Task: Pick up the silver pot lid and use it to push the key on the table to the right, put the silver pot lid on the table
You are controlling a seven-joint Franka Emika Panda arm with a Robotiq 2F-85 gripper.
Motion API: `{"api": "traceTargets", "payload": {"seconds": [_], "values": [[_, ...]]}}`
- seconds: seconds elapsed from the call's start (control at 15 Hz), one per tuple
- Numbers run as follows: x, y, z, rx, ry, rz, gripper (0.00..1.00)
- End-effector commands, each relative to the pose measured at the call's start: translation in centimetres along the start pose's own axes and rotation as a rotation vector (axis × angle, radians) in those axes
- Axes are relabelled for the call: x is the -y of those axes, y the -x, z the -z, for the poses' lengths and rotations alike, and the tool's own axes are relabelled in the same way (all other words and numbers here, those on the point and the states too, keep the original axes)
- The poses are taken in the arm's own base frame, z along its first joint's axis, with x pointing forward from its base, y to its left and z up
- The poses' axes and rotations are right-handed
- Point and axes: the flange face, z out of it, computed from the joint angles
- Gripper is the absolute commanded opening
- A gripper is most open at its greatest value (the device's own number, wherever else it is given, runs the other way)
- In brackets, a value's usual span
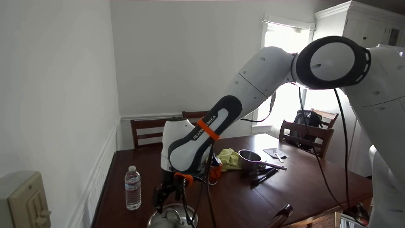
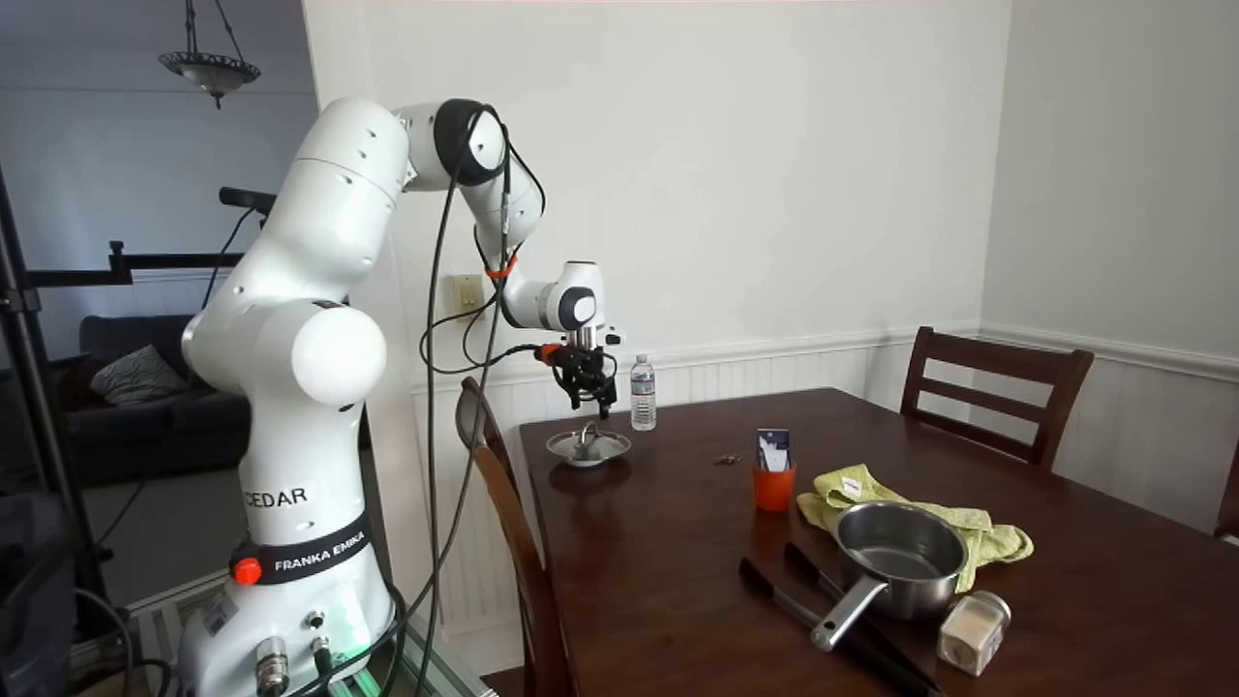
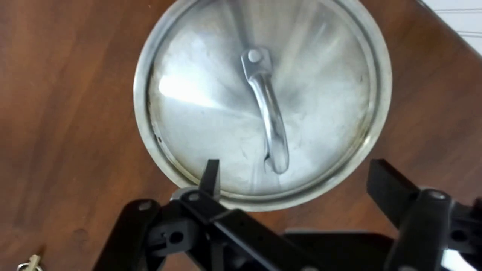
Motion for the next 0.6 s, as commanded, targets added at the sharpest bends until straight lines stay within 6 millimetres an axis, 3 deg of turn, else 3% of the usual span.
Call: {"api": "traceTargets", "payload": {"seconds": [0.0, 0.4, 0.53], "values": [[0.2, 0.7, -0.1, 0.065, 0.023, -0.02, 1.0], [0.0, 0.4, -1.2, 0.081, -0.02, 0.019, 0.99], [-0.2, 0.5, -1.2, 0.101, -0.031, 0.037, 0.75]]}}
